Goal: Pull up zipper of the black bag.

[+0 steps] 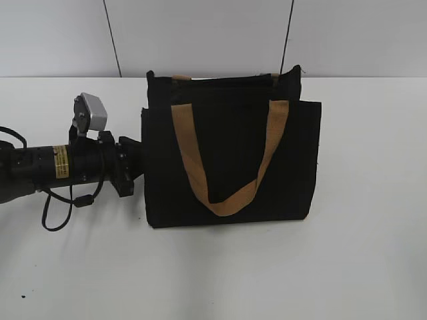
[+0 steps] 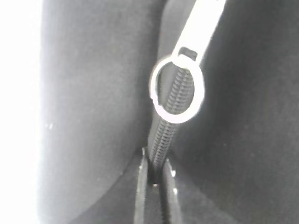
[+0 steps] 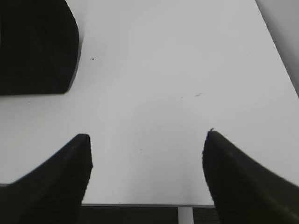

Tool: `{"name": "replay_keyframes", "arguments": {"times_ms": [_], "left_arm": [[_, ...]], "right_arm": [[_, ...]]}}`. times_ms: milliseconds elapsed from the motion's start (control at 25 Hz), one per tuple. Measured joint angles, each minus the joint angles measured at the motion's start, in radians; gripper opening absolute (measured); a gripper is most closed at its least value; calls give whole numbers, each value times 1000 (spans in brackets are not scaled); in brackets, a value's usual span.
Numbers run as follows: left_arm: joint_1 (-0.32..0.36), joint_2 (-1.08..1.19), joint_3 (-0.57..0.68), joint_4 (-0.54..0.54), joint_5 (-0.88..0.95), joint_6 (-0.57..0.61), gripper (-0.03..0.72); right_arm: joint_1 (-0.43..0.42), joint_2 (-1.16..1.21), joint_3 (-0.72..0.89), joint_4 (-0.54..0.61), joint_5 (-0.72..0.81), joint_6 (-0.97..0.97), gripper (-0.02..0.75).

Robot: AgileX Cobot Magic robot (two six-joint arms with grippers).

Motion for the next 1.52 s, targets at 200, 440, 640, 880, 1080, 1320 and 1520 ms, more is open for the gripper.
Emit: {"name": "replay_keyframes", "arguments": {"times_ms": [200,440,640,880,1080,1320,1520], "left_arm": [[0,-2,0,-3,-3,0,38],[-12,-127,41,-89,149,49,38],[-18,-272,134,-300,209,165,38],[-27,-421,173,-346,308,177,37],[-54,-536,174,-357,408,176,36],[-66,-605,174,-362,469,117,36],[-67,-616,174,-363,473,66,36]], "right_arm": [[0,0,0,0,0,0,566],[0,0,0,0,0,0,566],[0,0,0,0,0,0,566],[0,0,0,0,0,0,566],[0,0,0,0,0,0,566],[0,0,0,0,0,7,566],[0,52,-25,0,-32,62,566]]}}
